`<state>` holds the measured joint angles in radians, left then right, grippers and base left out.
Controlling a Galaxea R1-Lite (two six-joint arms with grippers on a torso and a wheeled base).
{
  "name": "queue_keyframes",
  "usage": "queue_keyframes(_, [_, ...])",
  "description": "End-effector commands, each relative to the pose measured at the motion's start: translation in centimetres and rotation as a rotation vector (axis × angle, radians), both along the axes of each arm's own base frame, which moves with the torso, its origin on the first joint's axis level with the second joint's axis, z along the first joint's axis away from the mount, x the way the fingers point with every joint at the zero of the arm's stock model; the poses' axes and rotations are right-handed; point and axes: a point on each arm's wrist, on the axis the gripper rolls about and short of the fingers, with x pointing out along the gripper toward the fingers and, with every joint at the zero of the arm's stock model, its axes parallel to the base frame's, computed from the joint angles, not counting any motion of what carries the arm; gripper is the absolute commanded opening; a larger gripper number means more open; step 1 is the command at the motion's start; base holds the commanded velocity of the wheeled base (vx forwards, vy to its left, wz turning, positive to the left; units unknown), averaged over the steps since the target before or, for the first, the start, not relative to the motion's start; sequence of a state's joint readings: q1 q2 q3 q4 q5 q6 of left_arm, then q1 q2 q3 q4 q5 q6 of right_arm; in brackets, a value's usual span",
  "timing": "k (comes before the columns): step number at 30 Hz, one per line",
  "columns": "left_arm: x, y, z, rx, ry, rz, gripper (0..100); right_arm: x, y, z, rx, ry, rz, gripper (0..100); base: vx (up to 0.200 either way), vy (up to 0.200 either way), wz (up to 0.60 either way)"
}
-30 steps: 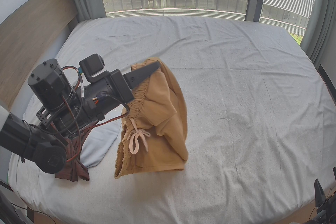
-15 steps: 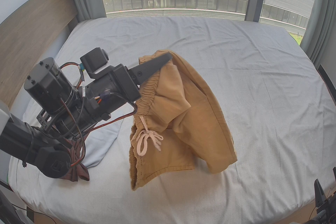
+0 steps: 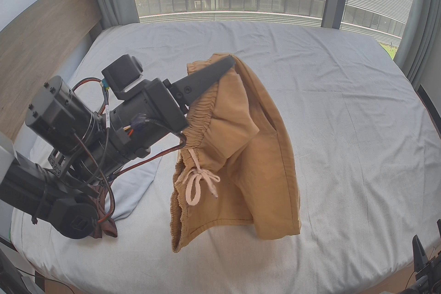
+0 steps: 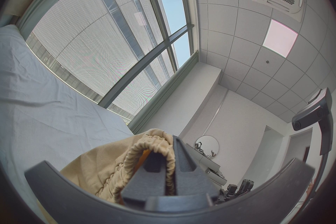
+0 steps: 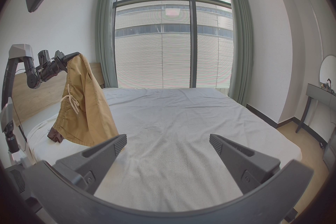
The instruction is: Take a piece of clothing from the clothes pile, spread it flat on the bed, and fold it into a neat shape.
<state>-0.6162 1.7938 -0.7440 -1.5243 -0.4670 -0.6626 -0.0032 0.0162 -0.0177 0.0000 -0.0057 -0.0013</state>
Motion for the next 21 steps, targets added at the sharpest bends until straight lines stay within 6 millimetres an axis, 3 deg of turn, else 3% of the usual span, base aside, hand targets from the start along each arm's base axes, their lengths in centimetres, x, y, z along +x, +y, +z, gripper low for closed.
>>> queue_keyframes(1, [0.4,-0.3,-0.8,0.014,0.021,0.001,0,0.0,0.0,-0.5,0.0,0.001,0.0,100,0.0,0.0,0.0])
queue_keyframes(11, [1.6,-0.7,-2.3,0.03,0.046,0.024,0,0.0,0.0,-0.5,0.0,0.001,0.0,100,0.0,0.0,0.0])
queue_keyframes(21, [3.2,0.3,-2.5,0.03,0.046,0.078,0,0.0,0.0,-0.5,0.0,0.0,-0.002,100,0.0,0.0,0.0])
